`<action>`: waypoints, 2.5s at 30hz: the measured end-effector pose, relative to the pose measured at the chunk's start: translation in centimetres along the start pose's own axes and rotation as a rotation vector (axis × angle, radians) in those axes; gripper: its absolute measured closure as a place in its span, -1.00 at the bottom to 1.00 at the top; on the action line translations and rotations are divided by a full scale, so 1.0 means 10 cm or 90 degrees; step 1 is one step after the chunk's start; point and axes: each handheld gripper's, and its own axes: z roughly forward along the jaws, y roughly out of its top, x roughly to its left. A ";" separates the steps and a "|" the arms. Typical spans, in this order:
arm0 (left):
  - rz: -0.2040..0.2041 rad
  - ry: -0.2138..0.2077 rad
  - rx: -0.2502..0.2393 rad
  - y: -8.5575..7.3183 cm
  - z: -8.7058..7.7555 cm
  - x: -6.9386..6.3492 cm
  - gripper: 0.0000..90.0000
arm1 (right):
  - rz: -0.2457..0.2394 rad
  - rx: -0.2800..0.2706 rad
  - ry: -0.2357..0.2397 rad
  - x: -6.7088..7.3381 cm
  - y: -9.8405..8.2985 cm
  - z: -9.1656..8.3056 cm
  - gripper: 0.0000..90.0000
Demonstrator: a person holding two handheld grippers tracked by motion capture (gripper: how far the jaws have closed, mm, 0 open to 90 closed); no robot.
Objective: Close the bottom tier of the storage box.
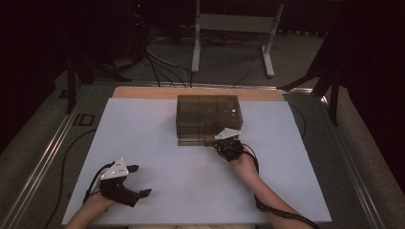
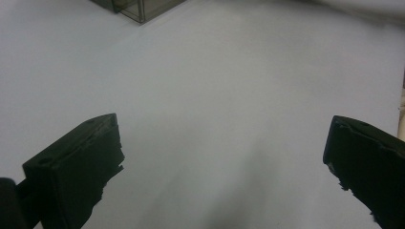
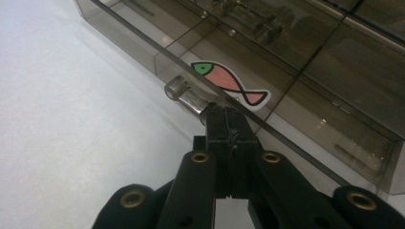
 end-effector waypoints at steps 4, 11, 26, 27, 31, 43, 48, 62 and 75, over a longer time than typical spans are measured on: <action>-0.001 0.000 -0.001 0.00 0.00 0.00 -1.00 | 0.002 -0.001 -0.002 -0.01 0.01 0.02 1.00; 0.000 0.000 0.000 0.00 0.00 0.00 -1.00 | 0.002 -0.002 -0.005 -0.03 0.02 0.04 1.00; -0.001 0.000 -0.001 0.00 -0.01 0.00 -1.00 | 0.006 0.002 -0.012 -0.07 0.06 0.10 1.00; -0.001 0.001 -0.001 0.00 -0.01 0.00 -1.00 | 0.006 0.002 -0.012 -0.08 0.06 0.10 1.00; -0.001 0.001 -0.001 0.00 0.00 0.00 -1.00 | 0.008 0.000 -0.013 -0.09 0.06 0.12 1.00; -0.001 0.001 0.001 0.00 0.00 0.00 -1.00 | 0.009 0.001 -0.019 -0.12 0.09 0.17 1.00; -0.001 0.000 0.000 0.00 0.00 0.00 -1.00 | 0.009 0.003 -0.022 -0.14 0.10 0.19 1.00; -0.004 -0.001 0.000 -0.01 0.00 0.01 -1.00 | 0.009 0.011 -0.025 -0.18 0.12 0.24 1.00; -0.007 -0.002 -0.002 -0.01 0.00 0.01 -1.00 | 0.000 0.015 -0.029 -0.18 0.13 0.21 1.00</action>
